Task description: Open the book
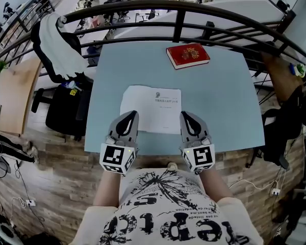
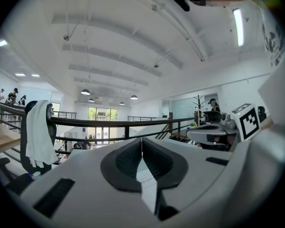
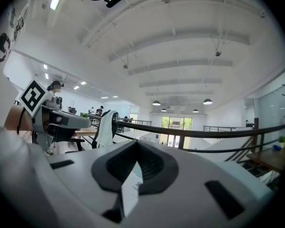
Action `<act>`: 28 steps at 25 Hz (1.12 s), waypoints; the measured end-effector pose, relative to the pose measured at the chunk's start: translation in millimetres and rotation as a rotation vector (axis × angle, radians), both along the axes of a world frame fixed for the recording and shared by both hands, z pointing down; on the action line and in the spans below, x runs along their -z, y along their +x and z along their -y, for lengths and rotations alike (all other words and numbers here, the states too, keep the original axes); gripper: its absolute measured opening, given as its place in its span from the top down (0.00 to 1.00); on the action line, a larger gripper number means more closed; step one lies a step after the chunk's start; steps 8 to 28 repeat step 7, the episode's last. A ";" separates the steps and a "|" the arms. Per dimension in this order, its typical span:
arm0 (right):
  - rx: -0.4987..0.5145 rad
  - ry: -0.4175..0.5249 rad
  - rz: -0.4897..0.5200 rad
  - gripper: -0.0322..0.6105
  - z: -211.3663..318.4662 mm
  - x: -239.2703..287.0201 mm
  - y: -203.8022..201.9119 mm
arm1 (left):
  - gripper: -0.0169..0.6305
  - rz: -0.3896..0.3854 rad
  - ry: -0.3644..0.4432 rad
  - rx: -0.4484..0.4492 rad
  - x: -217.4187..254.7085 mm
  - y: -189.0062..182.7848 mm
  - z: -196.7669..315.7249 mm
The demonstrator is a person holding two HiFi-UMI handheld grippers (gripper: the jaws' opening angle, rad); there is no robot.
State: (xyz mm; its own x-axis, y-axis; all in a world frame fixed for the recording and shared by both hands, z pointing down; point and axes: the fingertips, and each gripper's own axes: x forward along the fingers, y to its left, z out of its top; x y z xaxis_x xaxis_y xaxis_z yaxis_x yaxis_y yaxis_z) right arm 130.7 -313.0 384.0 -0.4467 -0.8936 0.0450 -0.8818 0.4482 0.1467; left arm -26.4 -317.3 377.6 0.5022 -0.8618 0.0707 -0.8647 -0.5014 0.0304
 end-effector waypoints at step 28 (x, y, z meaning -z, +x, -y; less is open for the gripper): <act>0.002 -0.001 -0.015 0.94 -1.5 1.3 0.3 | 0.94 -0.012 0.002 0.009 -1.1 -0.5 0.9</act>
